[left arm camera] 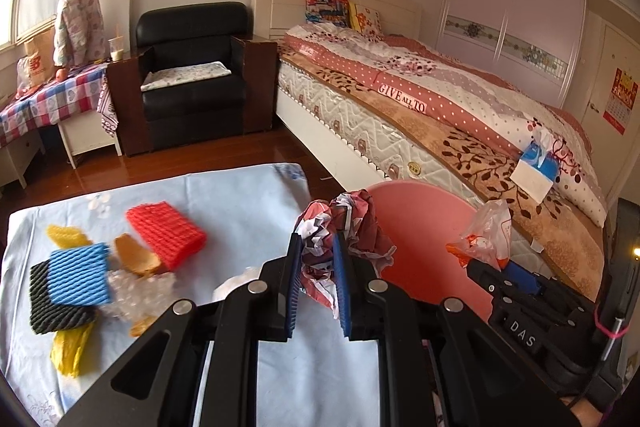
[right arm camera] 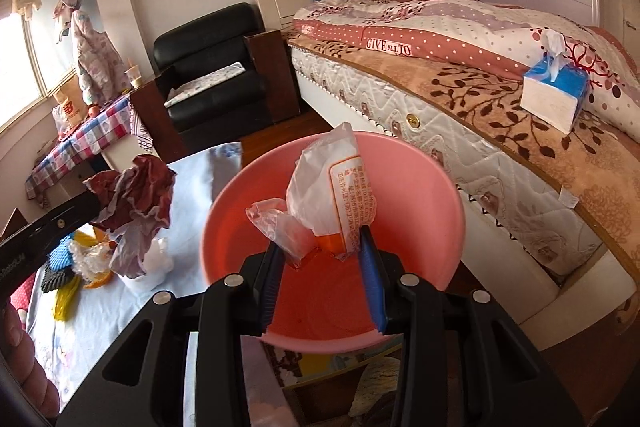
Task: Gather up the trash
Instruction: 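Carry the paper and the plastic bag over the pink basin with both tools, then open both tools to drop the paper and bag into the basin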
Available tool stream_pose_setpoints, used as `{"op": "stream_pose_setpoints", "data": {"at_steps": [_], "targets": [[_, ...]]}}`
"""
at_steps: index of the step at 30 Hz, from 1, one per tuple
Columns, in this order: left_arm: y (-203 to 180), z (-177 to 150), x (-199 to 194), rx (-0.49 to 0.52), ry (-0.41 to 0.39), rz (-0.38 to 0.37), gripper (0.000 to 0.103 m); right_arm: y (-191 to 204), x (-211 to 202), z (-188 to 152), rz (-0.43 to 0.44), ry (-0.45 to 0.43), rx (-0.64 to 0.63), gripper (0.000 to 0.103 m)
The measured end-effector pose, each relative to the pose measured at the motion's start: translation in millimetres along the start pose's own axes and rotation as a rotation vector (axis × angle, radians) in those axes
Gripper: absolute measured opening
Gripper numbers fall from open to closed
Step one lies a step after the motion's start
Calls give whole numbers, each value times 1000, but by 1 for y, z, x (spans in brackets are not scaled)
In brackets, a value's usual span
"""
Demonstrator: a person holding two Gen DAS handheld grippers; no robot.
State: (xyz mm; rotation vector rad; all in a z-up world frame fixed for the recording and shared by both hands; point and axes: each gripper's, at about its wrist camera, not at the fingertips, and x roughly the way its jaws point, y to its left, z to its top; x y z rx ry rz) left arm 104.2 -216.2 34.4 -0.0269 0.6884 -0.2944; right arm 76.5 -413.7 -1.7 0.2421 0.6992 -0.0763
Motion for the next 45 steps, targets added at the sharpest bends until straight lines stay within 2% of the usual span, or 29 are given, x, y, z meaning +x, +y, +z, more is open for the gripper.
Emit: {"op": "stream_pose_setpoints", "data": {"at_steps": [7,18,28,39,43,45], "targets": [[-15,2,33,23,42,0,15,-11,10,4,-21,8,19,37],[-30,-3,62,59,93,-17,15,-22,28,8,-45,28,41,37],[-36,-2,67,78,78,-19,16,-27,37,9,-58,34,38,37],[-45,-2,70,89,86,-80,16,-32,40,9,-76,34,42,37],[-49,-2,70,92,81,-82,21,-33,41,10,-79,36,45,38],[-48,-2,68,86,75,-81,29,-33,42,10,-78,39,46,39]]}}
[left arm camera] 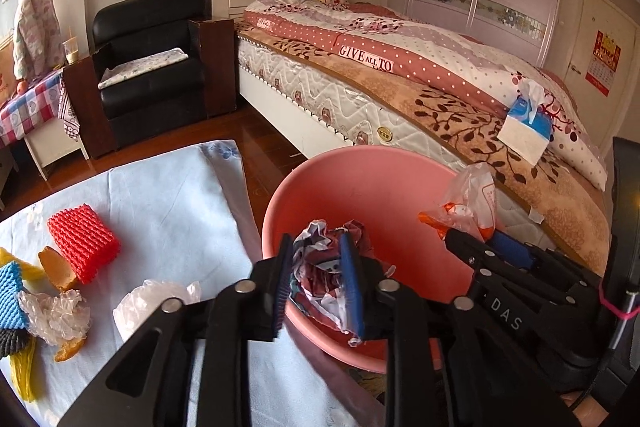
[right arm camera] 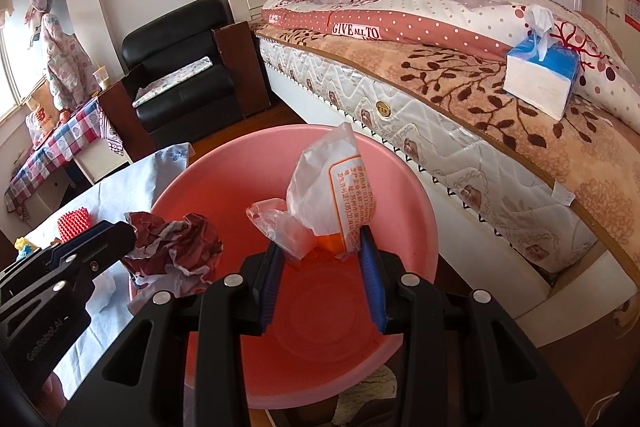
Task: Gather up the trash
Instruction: 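Open both tools to drop the paper and bag into the basin, then move both tools back over the table toward the foam sleeves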
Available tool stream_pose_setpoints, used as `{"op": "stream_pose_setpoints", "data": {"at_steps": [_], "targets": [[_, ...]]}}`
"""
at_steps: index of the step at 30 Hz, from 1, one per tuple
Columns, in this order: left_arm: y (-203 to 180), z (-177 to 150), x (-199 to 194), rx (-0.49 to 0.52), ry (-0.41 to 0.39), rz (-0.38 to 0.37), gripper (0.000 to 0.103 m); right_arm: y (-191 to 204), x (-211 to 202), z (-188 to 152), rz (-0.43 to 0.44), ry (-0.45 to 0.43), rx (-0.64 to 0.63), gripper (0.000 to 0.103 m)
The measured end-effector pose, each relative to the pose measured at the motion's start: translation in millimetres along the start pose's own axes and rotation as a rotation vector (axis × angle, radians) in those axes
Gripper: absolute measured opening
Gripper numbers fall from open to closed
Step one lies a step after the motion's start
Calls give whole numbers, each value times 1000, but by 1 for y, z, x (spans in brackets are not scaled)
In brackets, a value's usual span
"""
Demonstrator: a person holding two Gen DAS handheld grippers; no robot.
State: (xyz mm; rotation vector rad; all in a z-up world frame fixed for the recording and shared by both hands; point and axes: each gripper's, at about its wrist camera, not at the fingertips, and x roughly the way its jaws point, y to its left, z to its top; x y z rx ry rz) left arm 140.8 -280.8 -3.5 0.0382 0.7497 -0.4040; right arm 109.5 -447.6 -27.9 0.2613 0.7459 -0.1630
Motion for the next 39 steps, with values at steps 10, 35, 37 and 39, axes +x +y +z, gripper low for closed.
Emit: {"op": "stream_pose_setpoints", "data": {"at_steps": [10,35,37,39], "targets": [[5,1,-8,-12,-17,14,42,0,1,0,-5,9,13,44],[44,-13,-60,-80,-71,32,43,36,-38,2,-25,-65,-64,53],[48,-15,-65,-87,-76,34,43,42,-43,2,-22,-72,-75,53],[53,-17,-71,-93,-83,37,43,47,-46,1,-19,-76,-85,53]]}}
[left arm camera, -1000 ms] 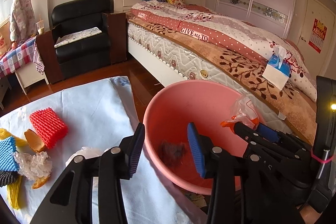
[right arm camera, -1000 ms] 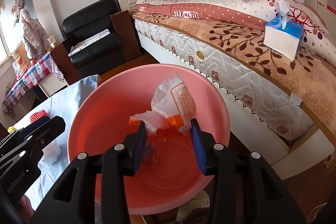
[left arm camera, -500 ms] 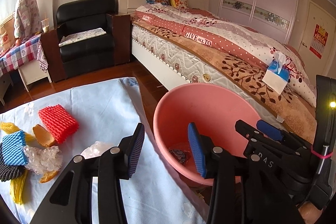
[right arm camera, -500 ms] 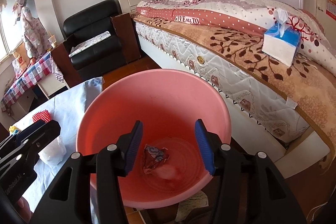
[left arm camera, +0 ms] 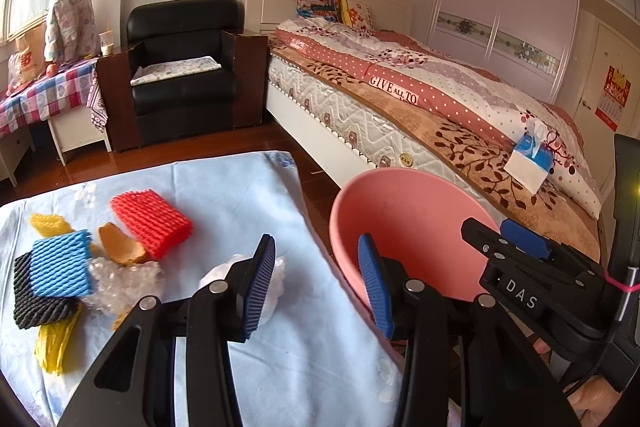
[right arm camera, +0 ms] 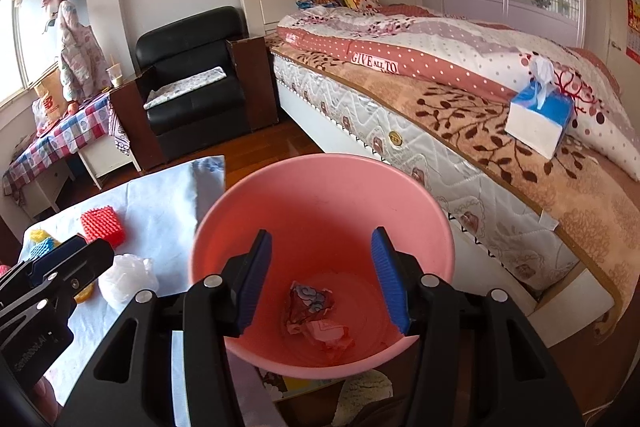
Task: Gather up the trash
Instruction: 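Move both tools back over the table toward the foam sleeves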
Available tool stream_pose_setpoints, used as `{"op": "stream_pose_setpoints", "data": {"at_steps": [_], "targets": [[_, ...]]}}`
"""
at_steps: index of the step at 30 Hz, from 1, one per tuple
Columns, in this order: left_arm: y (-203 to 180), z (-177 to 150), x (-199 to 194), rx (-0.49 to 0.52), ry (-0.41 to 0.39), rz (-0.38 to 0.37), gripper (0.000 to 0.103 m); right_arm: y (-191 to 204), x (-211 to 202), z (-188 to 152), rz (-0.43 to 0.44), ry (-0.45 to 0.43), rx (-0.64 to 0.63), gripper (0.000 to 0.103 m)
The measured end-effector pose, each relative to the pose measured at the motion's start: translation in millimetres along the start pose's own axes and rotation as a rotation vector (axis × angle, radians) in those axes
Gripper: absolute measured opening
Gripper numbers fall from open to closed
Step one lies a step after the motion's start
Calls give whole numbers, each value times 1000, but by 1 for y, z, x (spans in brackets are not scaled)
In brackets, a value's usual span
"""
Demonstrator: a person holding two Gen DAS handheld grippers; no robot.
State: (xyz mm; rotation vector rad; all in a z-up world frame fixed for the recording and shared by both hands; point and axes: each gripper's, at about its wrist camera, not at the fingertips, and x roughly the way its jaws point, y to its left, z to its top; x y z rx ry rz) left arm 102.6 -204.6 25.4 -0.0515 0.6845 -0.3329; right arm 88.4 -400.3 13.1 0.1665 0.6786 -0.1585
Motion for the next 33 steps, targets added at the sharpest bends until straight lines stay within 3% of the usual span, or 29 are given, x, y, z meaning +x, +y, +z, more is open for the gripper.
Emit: {"op": "stream_pose_setpoints", "data": {"at_steps": [18,33], "targets": [[60,-15,-57,-85,-62,57,48,58,-27,-8,44,-11,-100,53],[189,-77,-132,-258,-59,288,52,103,-27,-32,267,92,-95,53]]}}
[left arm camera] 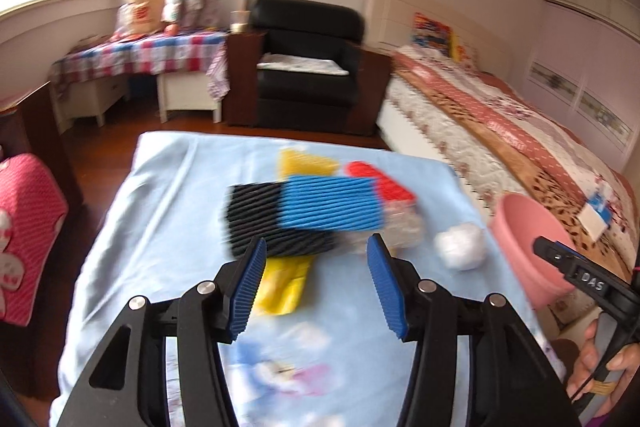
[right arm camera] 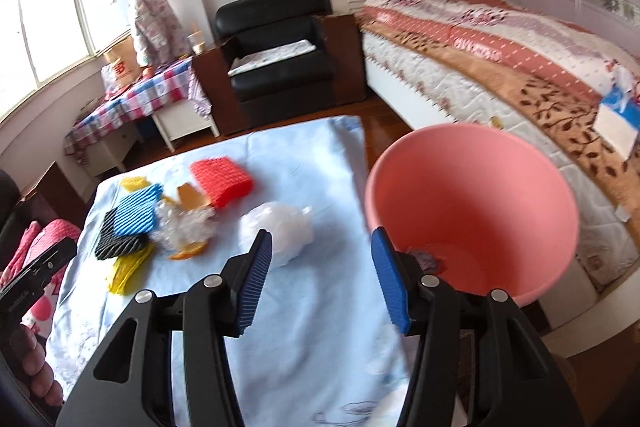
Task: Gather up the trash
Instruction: 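Move both tools back over the table toward the foam sleeves, then grasp the black mesh foam sleeve with the left tool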
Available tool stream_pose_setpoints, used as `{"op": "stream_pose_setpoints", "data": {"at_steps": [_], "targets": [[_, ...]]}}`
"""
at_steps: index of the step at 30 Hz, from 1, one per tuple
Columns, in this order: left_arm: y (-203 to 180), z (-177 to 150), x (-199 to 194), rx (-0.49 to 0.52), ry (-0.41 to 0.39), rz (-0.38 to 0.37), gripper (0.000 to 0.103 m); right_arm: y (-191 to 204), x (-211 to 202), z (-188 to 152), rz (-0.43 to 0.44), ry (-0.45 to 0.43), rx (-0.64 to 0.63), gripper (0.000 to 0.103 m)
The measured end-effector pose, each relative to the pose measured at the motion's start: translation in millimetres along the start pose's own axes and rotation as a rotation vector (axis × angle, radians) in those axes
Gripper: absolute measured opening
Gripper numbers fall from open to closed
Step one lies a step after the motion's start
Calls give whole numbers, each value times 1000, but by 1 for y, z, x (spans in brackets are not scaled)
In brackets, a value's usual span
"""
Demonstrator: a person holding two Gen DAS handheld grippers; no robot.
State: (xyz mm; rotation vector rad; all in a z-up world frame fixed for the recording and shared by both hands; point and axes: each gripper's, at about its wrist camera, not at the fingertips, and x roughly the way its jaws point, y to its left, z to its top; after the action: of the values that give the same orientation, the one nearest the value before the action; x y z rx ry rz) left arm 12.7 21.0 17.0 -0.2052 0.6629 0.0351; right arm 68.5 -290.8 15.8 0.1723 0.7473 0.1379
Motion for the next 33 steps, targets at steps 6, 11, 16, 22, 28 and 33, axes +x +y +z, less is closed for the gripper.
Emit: {"op": "stream_pose_setpoints", "data": {"at_steps": [6,11,16,22,28,33], "targets": [[45,-16,-1,-58,33,67,52,26,9,-10,65,38,-41,53],[56,-19,9,-104,64,69,52,52,16,-17,132,63,-95,53],[61,-2,28,-172,85,34,55,73,24,-19,171,85,-139,53],[64,9,69,-237,146,17,58,96,31,-9,223,89,-171,53],[76,9,98,-339,208,-31,41,120,46,13,284,94,-178,53],[79,4,105,-340,216,-64,2,138,67,33,317,87,-190,53]]}}
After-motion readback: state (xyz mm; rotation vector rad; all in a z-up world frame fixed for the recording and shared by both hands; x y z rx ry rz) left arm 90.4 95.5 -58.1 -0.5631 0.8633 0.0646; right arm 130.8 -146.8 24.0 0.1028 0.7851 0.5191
